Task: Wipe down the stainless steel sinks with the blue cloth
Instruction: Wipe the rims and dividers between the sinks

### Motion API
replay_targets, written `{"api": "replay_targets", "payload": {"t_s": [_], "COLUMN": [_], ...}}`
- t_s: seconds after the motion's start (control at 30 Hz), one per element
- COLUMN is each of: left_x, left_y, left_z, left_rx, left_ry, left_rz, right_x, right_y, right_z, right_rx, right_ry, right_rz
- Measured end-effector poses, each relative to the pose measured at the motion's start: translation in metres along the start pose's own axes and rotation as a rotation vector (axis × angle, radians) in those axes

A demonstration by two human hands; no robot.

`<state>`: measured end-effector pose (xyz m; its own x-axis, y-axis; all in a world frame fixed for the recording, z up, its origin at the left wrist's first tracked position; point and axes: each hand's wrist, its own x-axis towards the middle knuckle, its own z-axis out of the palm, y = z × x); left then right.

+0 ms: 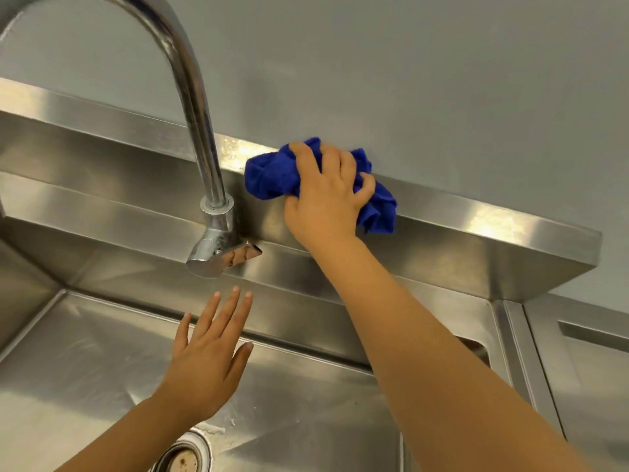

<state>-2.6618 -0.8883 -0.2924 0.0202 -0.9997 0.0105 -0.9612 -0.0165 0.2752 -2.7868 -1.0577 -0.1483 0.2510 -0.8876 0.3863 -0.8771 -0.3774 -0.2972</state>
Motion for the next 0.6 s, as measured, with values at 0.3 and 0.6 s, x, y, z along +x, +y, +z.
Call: {"api": "replay_targets", "payload": {"t_s": [0.3,0.6], "left_x": [0.01,-0.003], "left_y": [0.012,0.012], "left_z": [0.001,-0.004], "left_rx": [-0.087,-0.073], "left_ry": [0.02,0.017], "left_rz": [-0.02,-0.039], "right_x": [-0.035,-0.01], "right_y": [0.099,0.002], "right_z": [-0.048,-0.006], "right_rx": [-0.097,-0.089], "right_ry": [0.108,-0.051], "right_rz": [0.308,0.174]}}
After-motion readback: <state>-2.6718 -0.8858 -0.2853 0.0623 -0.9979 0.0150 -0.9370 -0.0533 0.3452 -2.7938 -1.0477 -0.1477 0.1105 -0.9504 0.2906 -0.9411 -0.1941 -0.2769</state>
